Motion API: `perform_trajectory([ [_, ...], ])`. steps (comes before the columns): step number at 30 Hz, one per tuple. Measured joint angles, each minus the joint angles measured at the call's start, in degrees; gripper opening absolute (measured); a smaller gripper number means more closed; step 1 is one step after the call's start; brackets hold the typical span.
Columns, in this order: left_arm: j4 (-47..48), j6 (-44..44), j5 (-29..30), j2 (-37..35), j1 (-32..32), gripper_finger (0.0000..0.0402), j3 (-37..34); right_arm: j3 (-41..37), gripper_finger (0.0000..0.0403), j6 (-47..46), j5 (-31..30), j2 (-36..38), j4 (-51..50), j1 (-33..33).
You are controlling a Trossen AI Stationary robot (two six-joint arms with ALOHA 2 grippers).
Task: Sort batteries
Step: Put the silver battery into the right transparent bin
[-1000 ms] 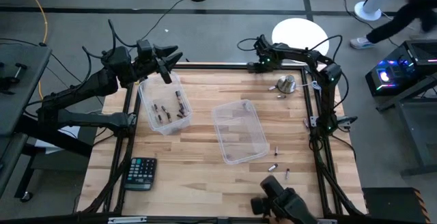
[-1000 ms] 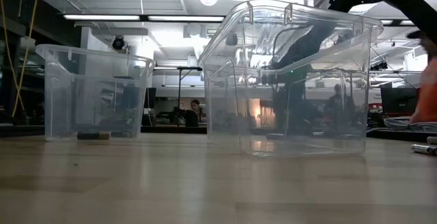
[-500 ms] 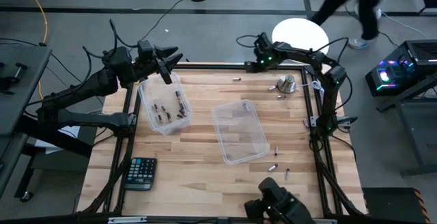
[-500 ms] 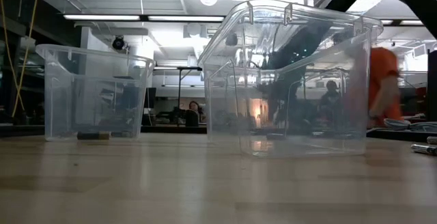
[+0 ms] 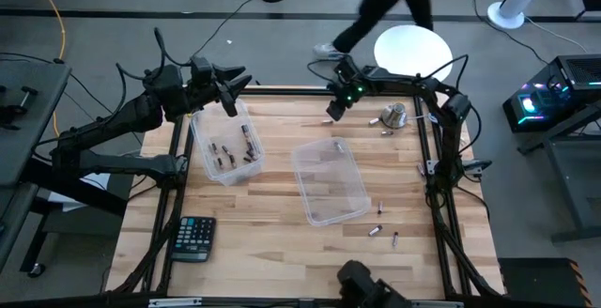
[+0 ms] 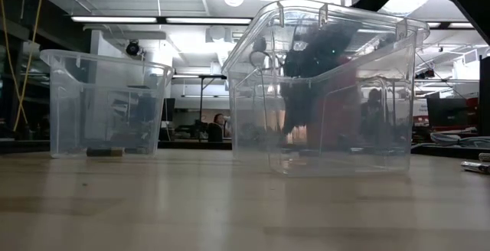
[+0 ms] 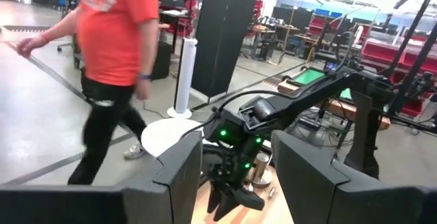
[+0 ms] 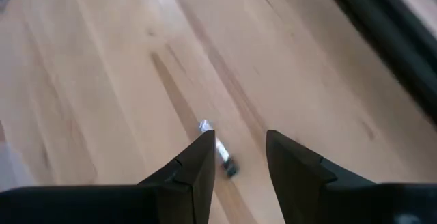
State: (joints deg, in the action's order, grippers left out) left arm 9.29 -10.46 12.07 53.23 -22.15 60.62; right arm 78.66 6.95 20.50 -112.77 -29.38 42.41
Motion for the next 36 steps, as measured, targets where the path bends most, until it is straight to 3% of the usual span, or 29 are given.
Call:
perform_trajectory([
  [13,0.4,-0.5,0.7,0.0,0.1,0.0168,0.0,-2.7,0.0126,17.4,-2.4,-1.0,-3.4,-7.7],
  [17,0.4,-0.4,0.7,0.0,0.1,0.0168,0.0,-5.3,0.0126,18.9,-8.2,-1.0,-0.1,-10.1],
  [26,1.5,-0.4,0.7,0.0,0.1,0.0168,0.0,-10.5,0.0125,19.7,-11.9,-0.5,4.2,-12.5],
  [29,1.7,-0.4,0.7,0.0,0.1,0.0168,0.0,-10.8,0.0103,17.2,-13.6,-0.5,4.6,-12.8],
  [33,1.3,-0.1,0.7,0.0,0.1,0.0168,0.0,-9.7,0.0019,13.6,-14.5,0.5,3.5,-12.5],
  [36,1.2,1.0,0.7,0.0,0.1,0.0168,0.0,-9.0,0.0027,11.6,-16.7,3.6,1.2,-10.2],
])
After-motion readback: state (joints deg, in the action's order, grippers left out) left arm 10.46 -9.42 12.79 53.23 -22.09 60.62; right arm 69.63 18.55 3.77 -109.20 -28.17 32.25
